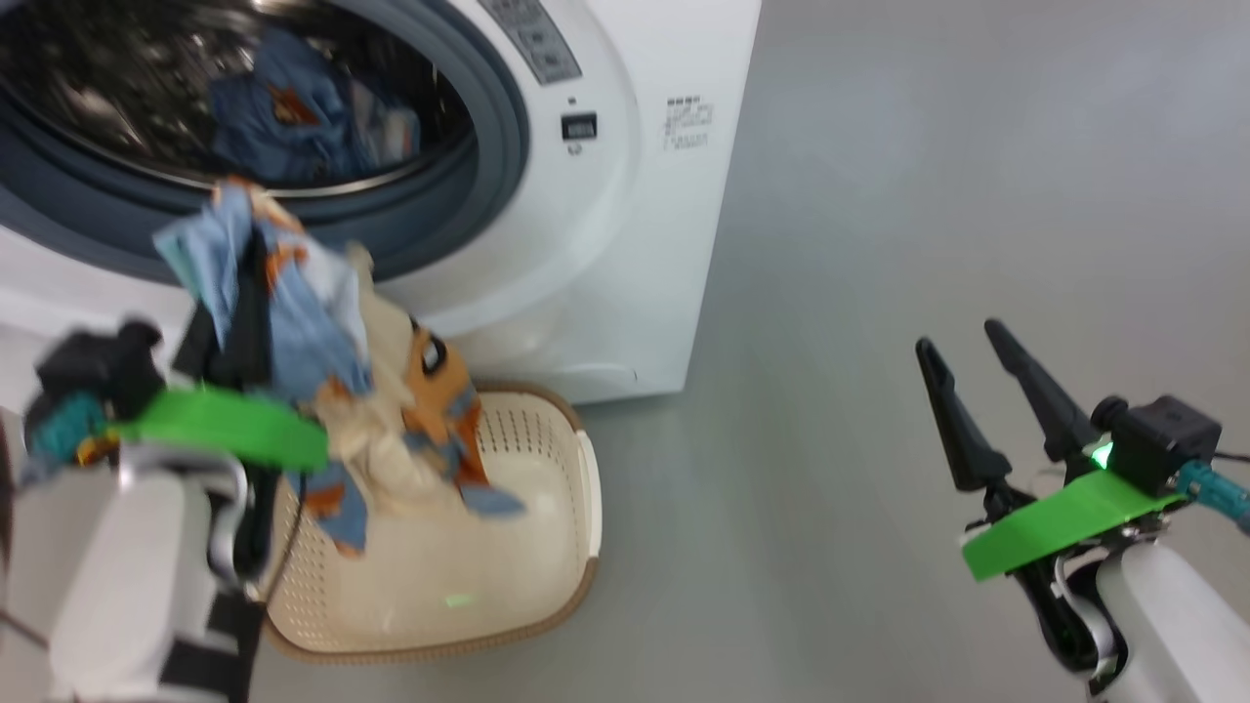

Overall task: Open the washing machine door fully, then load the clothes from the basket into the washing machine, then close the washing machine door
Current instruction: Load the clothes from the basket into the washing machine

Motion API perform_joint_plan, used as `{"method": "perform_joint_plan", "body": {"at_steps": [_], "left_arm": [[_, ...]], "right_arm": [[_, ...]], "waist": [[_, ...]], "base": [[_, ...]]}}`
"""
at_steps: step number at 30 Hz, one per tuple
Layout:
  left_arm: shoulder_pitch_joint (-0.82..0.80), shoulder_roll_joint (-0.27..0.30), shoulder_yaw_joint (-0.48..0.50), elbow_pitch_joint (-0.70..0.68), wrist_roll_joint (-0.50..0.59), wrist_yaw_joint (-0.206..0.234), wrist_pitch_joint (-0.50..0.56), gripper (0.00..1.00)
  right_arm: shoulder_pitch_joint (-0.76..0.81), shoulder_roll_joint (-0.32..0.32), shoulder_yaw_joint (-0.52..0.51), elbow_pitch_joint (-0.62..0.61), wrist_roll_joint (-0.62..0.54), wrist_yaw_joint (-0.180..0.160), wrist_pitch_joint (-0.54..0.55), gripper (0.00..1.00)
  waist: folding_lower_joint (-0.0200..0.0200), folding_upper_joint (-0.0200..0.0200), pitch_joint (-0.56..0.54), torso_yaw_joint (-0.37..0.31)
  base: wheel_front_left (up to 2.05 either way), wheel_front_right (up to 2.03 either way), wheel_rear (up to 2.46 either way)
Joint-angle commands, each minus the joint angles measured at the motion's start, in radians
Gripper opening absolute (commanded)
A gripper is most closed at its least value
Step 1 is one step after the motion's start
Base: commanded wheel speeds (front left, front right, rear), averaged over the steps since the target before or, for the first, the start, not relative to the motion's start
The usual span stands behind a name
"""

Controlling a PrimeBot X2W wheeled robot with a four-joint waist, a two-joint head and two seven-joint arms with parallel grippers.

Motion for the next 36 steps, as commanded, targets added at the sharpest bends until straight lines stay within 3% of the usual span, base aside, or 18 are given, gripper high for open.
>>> {"method": "perform_joint_plan", "body": {"at_steps": [1,13,26,36], "left_arm": [[-0.099,0.044,0.025,0.029,0.009,-0.002,-0.005,0.0],[-0.411,0.116,0.008,0.317,0.008,-0.005,-0.009,0.0],[-0.687,0.232,-0.011,0.421,-0.038,-0.005,-0.01,0.0],[-0.872,0.317,-0.08,0.495,-0.105,-0.005,-0.009,0.0]], "right_arm": [[-0.034,-0.019,0.006,-0.033,-0.005,0.005,-0.008,1.0],[-0.096,0.026,-0.014,-0.088,-0.02,0.005,-0.008,1.0],[-0.132,0.077,-0.058,-0.133,-0.044,0.005,-0.008,1.0],[-0.147,0.111,-0.054,-0.147,-0.058,0.005,-0.008,1.0]], "waist": [[0.0,0.0,0.08,-0.019],[0.0,0.0,0.278,-0.099],[0.0,0.0,0.493,-0.184],[0.0,0.0,0.552,-0.213]], "base": [[0.0,0.0,0.0],[0.0,0.0,0.0],[0.0,0.0,0.0],[0.0,0.0,0.0]]}}
